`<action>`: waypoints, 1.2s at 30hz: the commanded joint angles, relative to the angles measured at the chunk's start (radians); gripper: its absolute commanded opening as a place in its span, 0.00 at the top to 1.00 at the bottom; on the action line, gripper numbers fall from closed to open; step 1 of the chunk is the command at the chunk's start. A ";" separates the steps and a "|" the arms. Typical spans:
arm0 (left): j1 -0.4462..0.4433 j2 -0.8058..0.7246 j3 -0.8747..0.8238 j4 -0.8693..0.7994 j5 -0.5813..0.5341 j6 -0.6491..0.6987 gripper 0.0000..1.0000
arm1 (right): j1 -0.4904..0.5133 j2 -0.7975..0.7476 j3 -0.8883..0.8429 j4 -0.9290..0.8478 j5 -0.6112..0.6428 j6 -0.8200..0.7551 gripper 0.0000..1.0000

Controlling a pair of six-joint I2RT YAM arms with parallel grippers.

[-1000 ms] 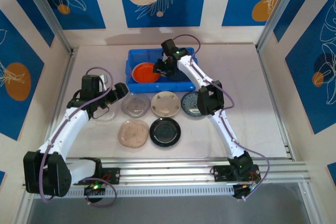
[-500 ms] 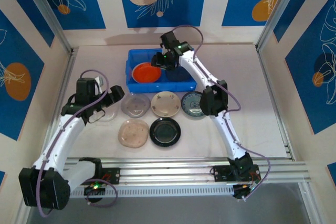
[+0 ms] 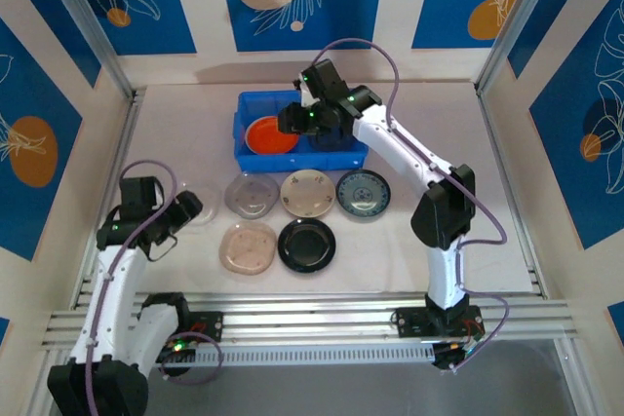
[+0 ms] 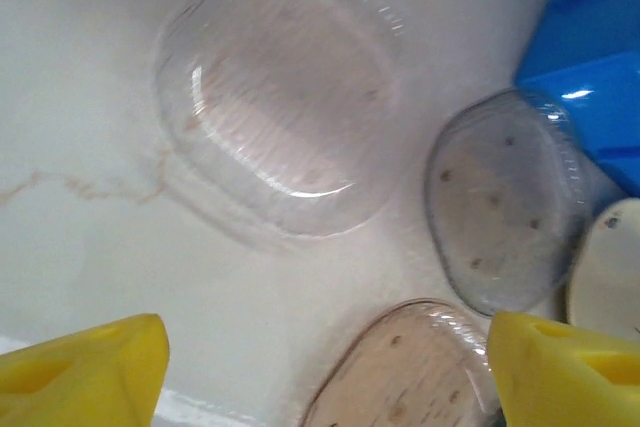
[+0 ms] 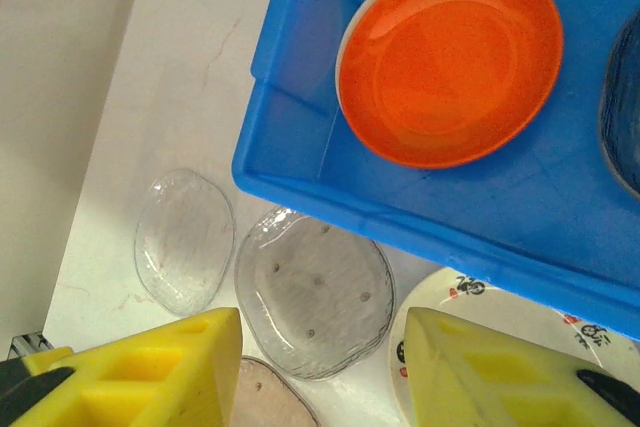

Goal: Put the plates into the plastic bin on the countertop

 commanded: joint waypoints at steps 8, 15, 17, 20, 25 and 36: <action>0.065 0.035 -0.133 0.171 -0.026 -0.151 0.31 | -0.051 -0.032 -0.095 0.104 -0.104 0.021 0.56; 0.093 0.166 -0.144 0.317 -0.016 -0.156 0.41 | -0.069 -0.018 -0.086 0.110 -0.128 0.027 0.58; 0.102 0.203 -0.142 0.347 -0.015 -0.152 0.43 | -0.072 -0.016 -0.082 0.110 -0.130 0.027 0.62; 0.120 0.252 -0.141 0.398 -0.008 -0.145 0.46 | -0.075 -0.013 -0.078 0.108 -0.128 0.027 0.63; 0.139 0.342 -0.135 0.469 0.007 -0.134 0.52 | -0.082 -0.001 -0.068 0.100 -0.133 0.034 0.64; 0.146 0.489 -0.099 0.572 0.009 -0.122 0.62 | -0.086 0.026 -0.052 0.086 -0.132 0.037 0.67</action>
